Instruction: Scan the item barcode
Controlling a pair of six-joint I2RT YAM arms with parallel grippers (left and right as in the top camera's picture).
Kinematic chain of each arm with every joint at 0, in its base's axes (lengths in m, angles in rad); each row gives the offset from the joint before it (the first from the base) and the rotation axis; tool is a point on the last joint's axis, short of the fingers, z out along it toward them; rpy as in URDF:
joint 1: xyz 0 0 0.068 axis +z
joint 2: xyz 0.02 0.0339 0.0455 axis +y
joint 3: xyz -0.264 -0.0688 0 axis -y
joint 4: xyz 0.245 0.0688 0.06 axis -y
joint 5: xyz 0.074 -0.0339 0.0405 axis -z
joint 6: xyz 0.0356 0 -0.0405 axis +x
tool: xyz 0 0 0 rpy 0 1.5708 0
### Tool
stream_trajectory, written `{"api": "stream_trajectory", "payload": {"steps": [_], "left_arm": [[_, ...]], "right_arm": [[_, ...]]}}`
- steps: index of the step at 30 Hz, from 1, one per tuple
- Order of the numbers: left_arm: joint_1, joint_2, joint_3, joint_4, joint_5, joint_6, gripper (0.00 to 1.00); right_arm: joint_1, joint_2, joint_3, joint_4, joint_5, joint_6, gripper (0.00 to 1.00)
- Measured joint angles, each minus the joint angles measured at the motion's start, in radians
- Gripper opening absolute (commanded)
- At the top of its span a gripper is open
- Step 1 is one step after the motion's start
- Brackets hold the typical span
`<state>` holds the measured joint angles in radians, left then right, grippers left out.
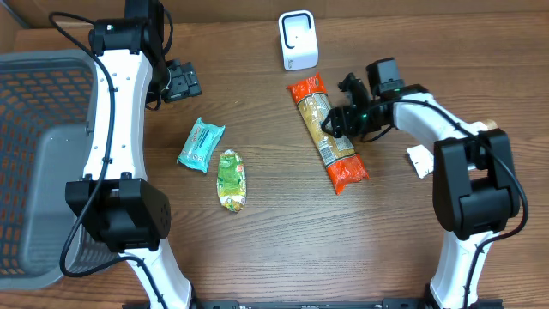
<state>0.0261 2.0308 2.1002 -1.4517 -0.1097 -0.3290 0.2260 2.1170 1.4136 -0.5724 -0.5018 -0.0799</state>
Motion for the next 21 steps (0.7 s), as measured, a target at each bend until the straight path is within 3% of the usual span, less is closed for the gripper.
{"api": "stream_trajectory", "payload": {"steps": [4,10,14,17,21], "left_arm": [[0.000,0.000,0.000,0.000,0.000,0.000,0.99],[0.000,0.000,0.000,0.000,0.000,0.000,1.00],[0.000,0.000,0.000,0.000,0.000,0.000,1.00],[0.000,0.000,0.000,0.000,0.000,0.000,0.99],[0.000,0.000,0.000,0.000,0.000,0.000,1.00]], "right_arm": [[0.038,0.020,0.014,0.006,-0.009,-0.008,0.61],[0.063,0.053,0.030,-0.006,-0.068,-0.001,0.24],[0.061,0.054,0.033,-0.026,-0.111,0.028,0.10],[0.062,0.060,0.033,-0.042,-0.153,0.038,0.04],[0.062,0.067,0.037,-0.091,-0.206,0.038,0.04]]}}
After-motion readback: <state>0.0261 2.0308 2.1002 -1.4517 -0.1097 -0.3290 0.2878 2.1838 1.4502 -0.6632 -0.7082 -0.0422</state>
